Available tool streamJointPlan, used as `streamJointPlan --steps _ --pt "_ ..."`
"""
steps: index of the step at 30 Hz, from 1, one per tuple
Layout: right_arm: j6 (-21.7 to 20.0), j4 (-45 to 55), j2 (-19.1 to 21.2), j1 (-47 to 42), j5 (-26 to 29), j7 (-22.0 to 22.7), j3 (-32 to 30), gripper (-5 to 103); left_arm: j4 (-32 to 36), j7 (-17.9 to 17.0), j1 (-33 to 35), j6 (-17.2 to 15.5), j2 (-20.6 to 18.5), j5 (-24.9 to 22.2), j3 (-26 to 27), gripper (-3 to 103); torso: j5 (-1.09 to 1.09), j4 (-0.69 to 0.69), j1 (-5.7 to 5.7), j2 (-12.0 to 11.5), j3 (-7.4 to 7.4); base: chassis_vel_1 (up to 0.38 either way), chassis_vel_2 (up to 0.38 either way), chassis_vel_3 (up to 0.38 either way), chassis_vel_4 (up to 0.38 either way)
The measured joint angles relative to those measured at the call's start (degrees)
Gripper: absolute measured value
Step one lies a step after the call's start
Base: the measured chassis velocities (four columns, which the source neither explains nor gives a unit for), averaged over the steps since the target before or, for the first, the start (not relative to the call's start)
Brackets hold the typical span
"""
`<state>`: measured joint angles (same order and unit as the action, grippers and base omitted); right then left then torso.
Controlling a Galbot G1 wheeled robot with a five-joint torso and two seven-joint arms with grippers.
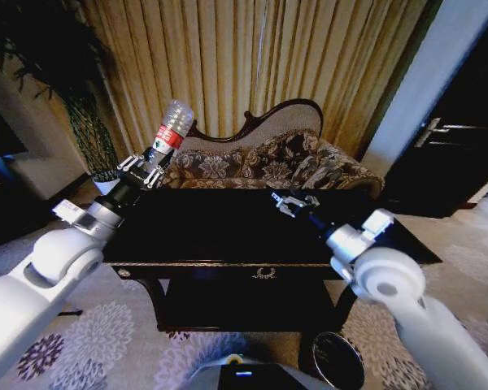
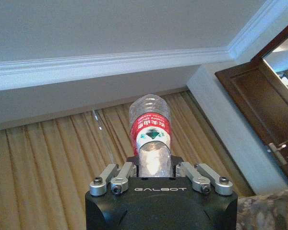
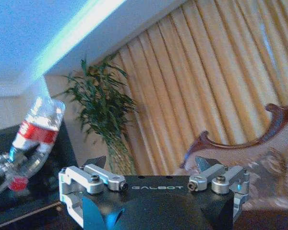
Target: Move to the front of the table and place the trash on the table into the trash bin.
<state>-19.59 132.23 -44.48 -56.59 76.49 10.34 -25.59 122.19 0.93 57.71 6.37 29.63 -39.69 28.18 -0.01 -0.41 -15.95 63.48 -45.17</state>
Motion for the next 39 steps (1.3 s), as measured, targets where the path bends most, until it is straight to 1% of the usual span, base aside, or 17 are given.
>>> streamJointPlan --steps 1,3,4,7,8,10,11,14,15,17,18,20,24,25,33,39 --pt "0.0 0.0 0.0 0.0 0.0 0.0 0.0 100 0.0 0.0 0.0 0.0 0.0 0.0 0.0 30 0.0 0.0 0.0 0.0 0.0 0.0 0.0 0.0 0.0" --pt "-0.06 -3.76 0.52 5.2 2.94 -0.85 1.92 100 -2.61 0.55 -3.89 0.48 -0.19 -0.13 -2.91 30 0.0 0.0 0.0 -0.01 0.0 0.0 0.0 0.0 0.0" --pt "-0.06 -3.76 0.52 5.2 2.94 -0.85 1.92 100 -2.61 0.55 -3.89 0.48 -0.19 -0.13 -2.91 30 0.0 0.0 0.0 -0.01 0.0 0.0 0.0 0.0 0.0" --pt "-0.12 -8.1 0.3 11.59 5.91 -1.47 6.11 100 -4.58 0.96 -9.01 0.49 -0.17 -0.5 -7.71 30 0.01 0.01 -0.01 -0.01 -0.01 0.0 0.0 0.0 0.0" --pt "-0.12 -8.1 0.3 11.59 5.91 -1.47 6.11 100 -4.58 0.96 -9.01 0.49 -0.17 -0.5 -7.71 30 0.01 0.01 -0.01 -0.01 -0.01 0.0 0.0 0.0 0.0" --pt "-0.21 -10.12 -0.32 14.85 6.61 -2.69 8.61 100 -5.66 0.99 -12.82 0.38 0.43 -0.54 -12.25 30 0.0 0.0 0.0 -0.01 0.0 0.0 0.0 0.0 0.0" --pt "-0.21 -10.12 -0.32 14.85 6.61 -2.69 8.61 100 -5.66 0.99 -12.82 0.38 0.43 -0.54 -12.25 30 0.0 0.0 0.0 -0.01 0.0 0.0 0.0 0.0 0.0" --pt "-0.93 -12.08 -1.96 18.64 6.92 -4.4 10.73 100 -6.64 0.91 -19.54 -0.89 2.03 -1.71 -18.56 30 0.01 -0.02 0.0 -0.01 -0.01 0.0 0.0 0.0 0.0" --pt "-0.93 -12.08 -1.96 18.64 6.92 -4.4 10.73 100 -6.64 0.91 -19.54 -0.89 2.03 -1.71 -18.56 30 0.01 -0.02 0.0 -0.01 -0.01 0.0 0.0 0.0 0.0" --pt "-1.28 -12.95 -3.42 20.44 7.07 -5.45 11.41 100 -7.09 0.72 -23.17 -1.78 3.09 -2.5 -21.47 30 0.01 -0.01 -0.01 -0.01 -0.01 0.0 0.0 0.0 0.0" --pt "-1.28 -12.95 -3.42 20.44 7.07 -5.45 11.41 100 -7.09 0.72 -23.17 -1.78 3.09 -2.5 -21.47 30 0.01 -0.01 -0.01 -0.01 -0.01 0.0 0.0 0.0 0.0" --pt "-1.44 -13.66 -4.86 22.49 7.21 -6.15 12.41 100 -7.04 0.41 -25.95 -2.88 4.03 -2.99 -24.04 30 0.01 -0.01 0.0 -0.01 0.0 0.0 0.0 0.0 0.0" --pt "-1.48 -14.02 -5.89 23.88 7.45 -6.46 13.33 100 -6.45 0.16 -26.95 -3.73 4.6 -3.32 -25.24 30 0.01 0.0 0.0 -0.01 0.0 0.0 0.0 0.0 0.0" --pt "-1.53 -14.16 -6.8 24.51 7.47 -6.53 13.86 100 -6.25 0.09 -27.15 -4.02 5.1 -3.32 -25.77 30 0.0 0.0 0.0 -0.01 0.0 0.0 0.0 0.0 0.0" --pt "-1.57 -15.47 -10.74 26.56 6.58 -6.52 16.45 100 -5.25 -0.17 -28.25 -4.47 6.3 -3.43 -27.68 30 0.0 0.0 0.0 0.0 0.0 0.0 0.0 0.0 0.0" --pt "-1.58 -16.71 -12.29 28.57 6.04 -6.47 18.68 100 -5.14 -0.26 -29.95 -4.67 6.68 -4.16 -29.15 30 0.0 0.0 -0.01 0.0 0.01 0.0 0.0 0.0 0.0"
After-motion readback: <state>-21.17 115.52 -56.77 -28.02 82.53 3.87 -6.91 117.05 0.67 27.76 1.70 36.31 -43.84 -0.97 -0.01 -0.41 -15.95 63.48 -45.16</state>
